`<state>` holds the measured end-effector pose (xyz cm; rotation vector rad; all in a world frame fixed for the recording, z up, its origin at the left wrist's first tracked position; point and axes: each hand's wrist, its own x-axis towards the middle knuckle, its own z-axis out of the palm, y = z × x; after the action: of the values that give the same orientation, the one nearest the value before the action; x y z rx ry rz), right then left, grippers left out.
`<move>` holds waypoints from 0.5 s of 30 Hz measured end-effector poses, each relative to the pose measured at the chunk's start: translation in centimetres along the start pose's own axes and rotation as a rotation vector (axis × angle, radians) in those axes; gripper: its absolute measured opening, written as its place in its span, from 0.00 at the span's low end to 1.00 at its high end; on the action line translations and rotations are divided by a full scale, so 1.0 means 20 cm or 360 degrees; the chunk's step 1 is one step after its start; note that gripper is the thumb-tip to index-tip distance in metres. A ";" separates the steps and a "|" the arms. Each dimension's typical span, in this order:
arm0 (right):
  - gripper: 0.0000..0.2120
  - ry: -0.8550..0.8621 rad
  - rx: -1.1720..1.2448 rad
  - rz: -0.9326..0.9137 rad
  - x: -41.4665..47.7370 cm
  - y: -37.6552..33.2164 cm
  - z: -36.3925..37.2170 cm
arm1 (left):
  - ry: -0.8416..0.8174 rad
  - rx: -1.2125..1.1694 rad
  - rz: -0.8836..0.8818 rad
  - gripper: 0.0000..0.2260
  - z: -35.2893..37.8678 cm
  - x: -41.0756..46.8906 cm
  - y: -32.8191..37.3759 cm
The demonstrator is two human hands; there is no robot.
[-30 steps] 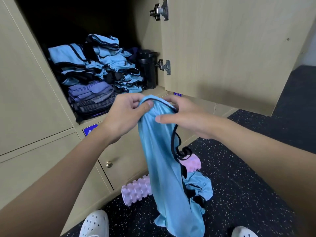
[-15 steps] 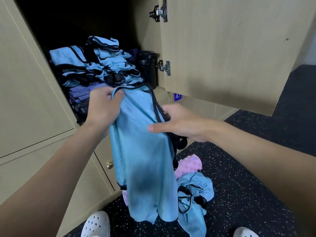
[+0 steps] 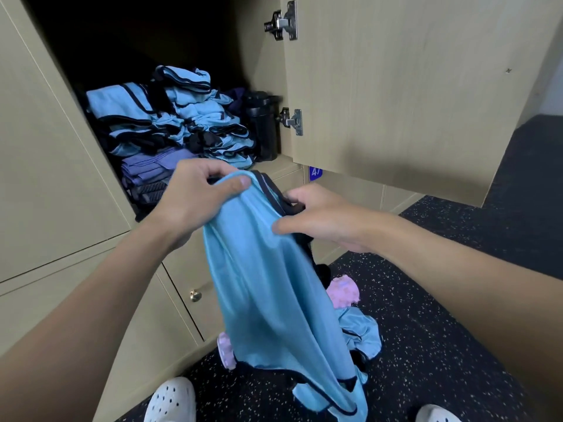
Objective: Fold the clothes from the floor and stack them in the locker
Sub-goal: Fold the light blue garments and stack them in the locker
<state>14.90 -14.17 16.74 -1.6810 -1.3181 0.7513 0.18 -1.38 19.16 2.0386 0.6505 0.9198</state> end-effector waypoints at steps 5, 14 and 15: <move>0.06 -0.0017 0.0061 -0.0002 -0.01 0.04 -0.04 | 0.0553 0.0147 0.0021 0.10 -0.08 0.07 -0.09; 0.08 0.0020 -0.0130 -0.0112 0.00 0.01 0.00 | -0.0834 0.0371 0.0132 0.44 0.02 -0.06 -0.03; 0.07 0.0012 -0.0157 -0.0126 0.00 0.01 0.01 | -0.0830 0.0448 0.0177 0.35 0.03 -0.05 -0.04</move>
<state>14.85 -14.12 16.43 -1.6966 -1.4283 0.6424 -0.10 -1.90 17.77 2.4534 0.3950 0.3328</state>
